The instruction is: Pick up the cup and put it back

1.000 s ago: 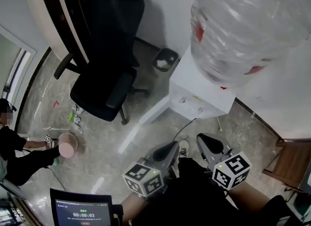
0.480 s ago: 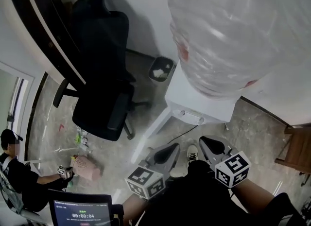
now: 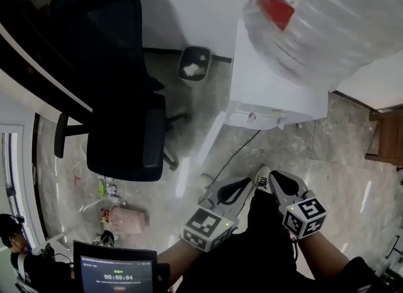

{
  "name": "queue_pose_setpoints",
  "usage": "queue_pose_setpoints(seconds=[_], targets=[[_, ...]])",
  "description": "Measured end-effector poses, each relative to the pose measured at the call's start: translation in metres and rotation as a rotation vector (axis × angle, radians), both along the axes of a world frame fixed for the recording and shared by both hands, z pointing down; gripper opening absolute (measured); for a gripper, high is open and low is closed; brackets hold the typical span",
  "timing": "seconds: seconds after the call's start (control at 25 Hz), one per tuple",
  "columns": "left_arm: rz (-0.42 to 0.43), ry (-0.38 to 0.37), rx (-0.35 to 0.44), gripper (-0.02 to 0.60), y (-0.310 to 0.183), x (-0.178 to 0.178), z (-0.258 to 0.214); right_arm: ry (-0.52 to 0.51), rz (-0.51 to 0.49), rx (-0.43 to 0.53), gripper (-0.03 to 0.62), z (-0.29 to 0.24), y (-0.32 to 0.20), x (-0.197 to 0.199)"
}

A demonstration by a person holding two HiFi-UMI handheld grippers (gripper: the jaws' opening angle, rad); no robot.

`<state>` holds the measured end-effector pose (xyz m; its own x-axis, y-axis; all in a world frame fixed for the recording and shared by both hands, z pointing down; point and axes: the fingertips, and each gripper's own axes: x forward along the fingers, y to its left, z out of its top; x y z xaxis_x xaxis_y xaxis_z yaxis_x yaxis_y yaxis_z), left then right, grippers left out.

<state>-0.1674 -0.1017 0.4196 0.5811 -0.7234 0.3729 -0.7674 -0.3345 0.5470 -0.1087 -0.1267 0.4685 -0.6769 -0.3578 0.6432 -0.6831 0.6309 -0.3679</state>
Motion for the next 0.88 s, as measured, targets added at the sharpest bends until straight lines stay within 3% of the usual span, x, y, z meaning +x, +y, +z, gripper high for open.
queue_pose_setpoints(seconds=[0.16,0.36,0.44,0.56,0.76,0.88], targets=[[0.017,-0.063,0.002,0.005,0.021,-0.001,0.021,0.012,-0.03,-0.012,0.032,0.019,0.024,-0.005],[0.085,-0.282,0.123,0.004,0.017,0.023,0.054,0.036,-0.127,0.017,0.032,0.066,0.021,0.019],[0.115,-0.33,0.15,0.004,0.016,0.037,0.072,0.054,-0.159,0.011,0.035,0.097,0.017,0.032],[0.138,-0.29,0.148,0.004,0.018,0.064,0.107,0.077,-0.183,-0.003,0.035,0.156,0.008,0.049],[0.185,-0.129,0.102,0.004,0.036,0.113,0.176,0.114,-0.199,-0.006,0.043,0.249,-0.002,0.061],[0.225,-0.09,0.137,0.005,0.034,0.123,0.217,0.117,-0.166,0.014,0.044,0.306,-0.016,0.058]])
